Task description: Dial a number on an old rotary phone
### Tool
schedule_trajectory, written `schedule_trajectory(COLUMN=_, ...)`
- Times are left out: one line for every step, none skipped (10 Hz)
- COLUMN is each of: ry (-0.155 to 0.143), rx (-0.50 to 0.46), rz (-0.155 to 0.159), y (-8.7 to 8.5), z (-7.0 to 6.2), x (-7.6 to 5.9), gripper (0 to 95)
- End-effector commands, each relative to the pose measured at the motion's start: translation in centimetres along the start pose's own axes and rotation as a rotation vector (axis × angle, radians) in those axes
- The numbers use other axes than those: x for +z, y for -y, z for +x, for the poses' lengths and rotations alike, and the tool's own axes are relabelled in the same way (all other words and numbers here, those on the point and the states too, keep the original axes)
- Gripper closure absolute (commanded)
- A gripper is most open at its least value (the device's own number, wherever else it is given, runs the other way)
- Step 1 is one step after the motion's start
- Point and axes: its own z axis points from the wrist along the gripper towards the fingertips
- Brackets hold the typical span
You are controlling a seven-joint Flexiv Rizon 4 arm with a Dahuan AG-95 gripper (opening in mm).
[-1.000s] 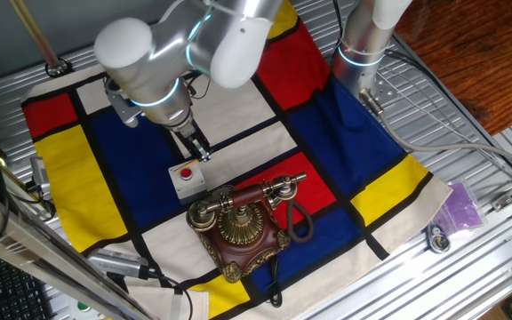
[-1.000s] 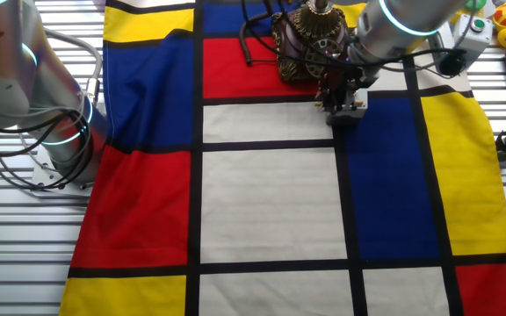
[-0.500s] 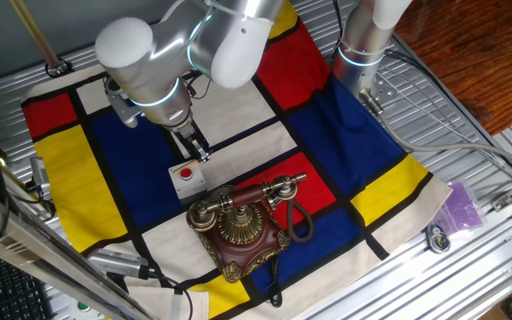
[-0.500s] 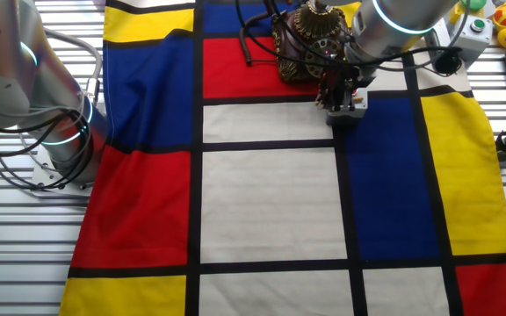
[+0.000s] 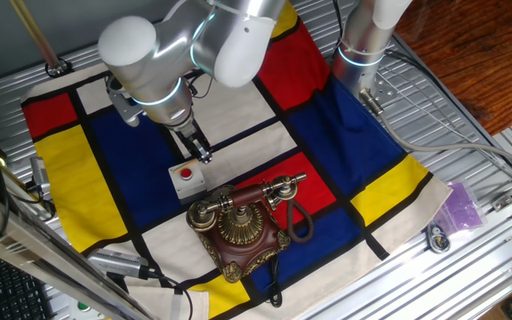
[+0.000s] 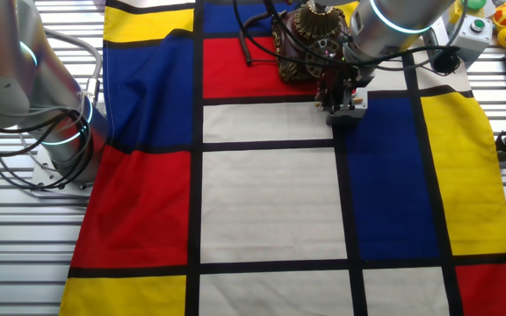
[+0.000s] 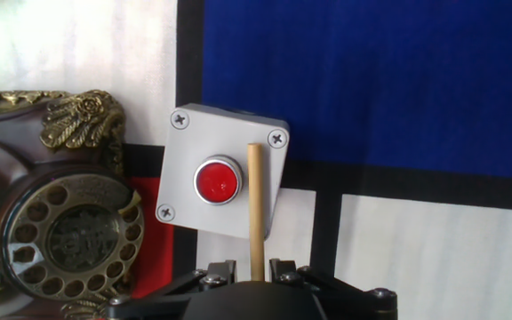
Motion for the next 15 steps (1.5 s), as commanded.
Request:
schedule_trajectory(ry=0.013, rx=0.001, rz=0.002, y=-0.01, z=0.03, x=-0.06, gripper=76.0)
schedule_trajectory(ry=0.028, rx=0.001, rz=0.003, y=-0.02, z=0.04, x=-0.09, gripper=76.0)
schedule_trajectory(ry=0.035, rx=0.002, rz=0.003, y=-0.02, z=0.04, x=-0.09, gripper=76.0)
schedule_trajectory(ry=0.046, rx=0.003, rz=0.004, y=-0.02, z=0.04, x=-0.09, gripper=76.0)
schedule_trajectory(ry=0.054, rx=0.002, rz=0.005, y=-0.03, z=0.05, x=-0.11, gripper=76.0)
schedule_trajectory(ry=0.059, rx=0.001, rz=0.005, y=-0.03, z=0.06, x=-0.14, gripper=76.0)
schedule_trajectory(ry=0.061, rx=-0.001, rz=0.004, y=-0.03, z=0.06, x=-0.14, gripper=76.0)
schedule_trajectory(ry=0.063, rx=-0.001, rz=0.005, y=-0.04, z=0.07, x=-0.16, gripper=76.0)
schedule_trajectory(ry=0.064, rx=-0.001, rz=0.006, y=-0.04, z=0.07, x=-0.16, gripper=76.0)
schedule_trajectory(ry=0.066, rx=-0.001, rz=0.007, y=-0.04, z=0.07, x=-0.17, gripper=95.0)
schedule_trajectory(ry=0.069, rx=-0.002, rz=0.008, y=-0.04, z=0.07, x=-0.17, gripper=95.0)
schedule_trajectory(ry=0.072, rx=-0.004, rz=0.008, y=-0.04, z=0.07, x=-0.17, gripper=95.0)
schedule_trajectory(ry=0.071, rx=-0.009, rz=0.010, y=-0.04, z=0.07, x=-0.17, gripper=95.0)
schedule_trajectory(ry=0.070, rx=-0.024, rz=0.012, y=-0.05, z=0.08, x=-0.22, gripper=95.0)
schedule_trajectory(ry=0.068, rx=-0.061, rz=0.014, y=-0.04, z=0.11, x=-0.40, gripper=95.0)
